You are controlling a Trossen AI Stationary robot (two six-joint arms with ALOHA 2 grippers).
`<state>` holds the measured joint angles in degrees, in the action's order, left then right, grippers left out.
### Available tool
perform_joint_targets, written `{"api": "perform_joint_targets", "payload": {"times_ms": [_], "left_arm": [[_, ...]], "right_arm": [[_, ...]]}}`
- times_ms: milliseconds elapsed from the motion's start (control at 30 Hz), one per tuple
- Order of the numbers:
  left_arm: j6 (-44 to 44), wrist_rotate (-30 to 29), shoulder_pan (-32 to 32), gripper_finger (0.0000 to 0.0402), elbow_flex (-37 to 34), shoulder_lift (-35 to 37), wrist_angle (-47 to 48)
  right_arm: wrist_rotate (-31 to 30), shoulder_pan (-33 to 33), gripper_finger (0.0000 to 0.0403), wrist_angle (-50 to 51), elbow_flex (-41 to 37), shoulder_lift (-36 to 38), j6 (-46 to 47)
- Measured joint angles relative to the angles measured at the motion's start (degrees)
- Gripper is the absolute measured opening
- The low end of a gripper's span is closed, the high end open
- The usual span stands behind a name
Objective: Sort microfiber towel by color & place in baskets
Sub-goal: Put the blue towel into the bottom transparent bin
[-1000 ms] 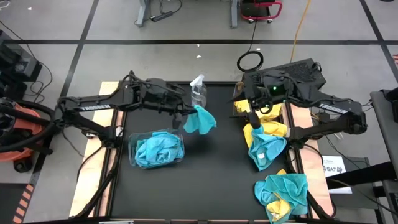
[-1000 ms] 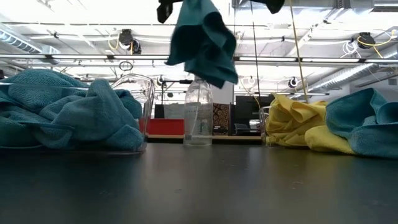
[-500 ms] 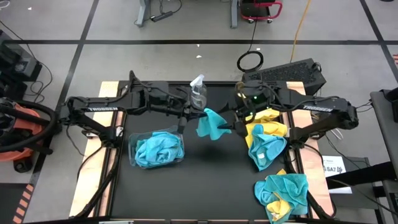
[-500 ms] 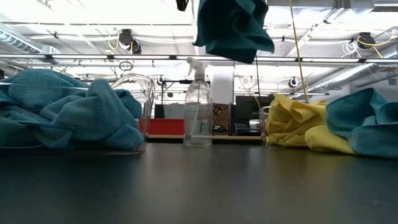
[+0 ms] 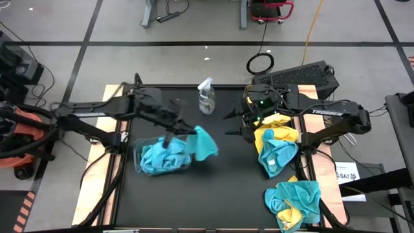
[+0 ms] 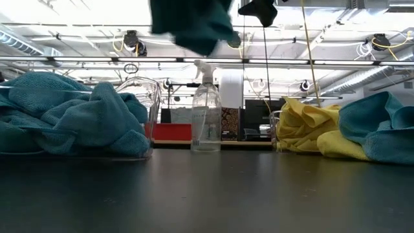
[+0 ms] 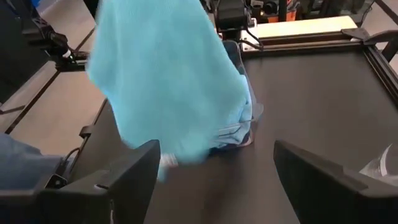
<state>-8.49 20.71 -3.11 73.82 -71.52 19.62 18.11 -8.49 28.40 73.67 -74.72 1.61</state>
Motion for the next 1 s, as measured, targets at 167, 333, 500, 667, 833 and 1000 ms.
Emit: {"api": "perform_joint_targets", "payload": {"times_ms": [167,333,500,667,833,1000], "left_arm": [[-0.25,-0.1,1.31,0.0,0.04,7.5,8.52],[-4.8,-2.26,2.34,0.0,0.07,13.4,22.92],[-9.71,-6.05,4.2,0.0,0.07,16.19,34.94],[-12.72,-9.6,6.24,0.0,-0.51,15.7,42.65],[-12.85,-10.68,7.45,0.0,-3.53,12.8,41.15],[-10.48,-11.25,7.8,0.0,-5.96,7.01,38.45]], "right_arm": [[0.07,0.0,0.0308,0.64,0.0,0.13,-0.41],[0.09,0.0,0.0308,0.81,0.0,0.12,-0.47],[0.09,0.0,0.0308,0.78,0.0,0.12,-0.59],[0.11,0.0,0.0308,0.82,0.0,0.12,-0.53],[0.11,0.0,0.0308,2.09,0.0,0.12,-0.4],[0.13,0.0,0.0308,3.87,0.0,0.12,-0.39]]}}
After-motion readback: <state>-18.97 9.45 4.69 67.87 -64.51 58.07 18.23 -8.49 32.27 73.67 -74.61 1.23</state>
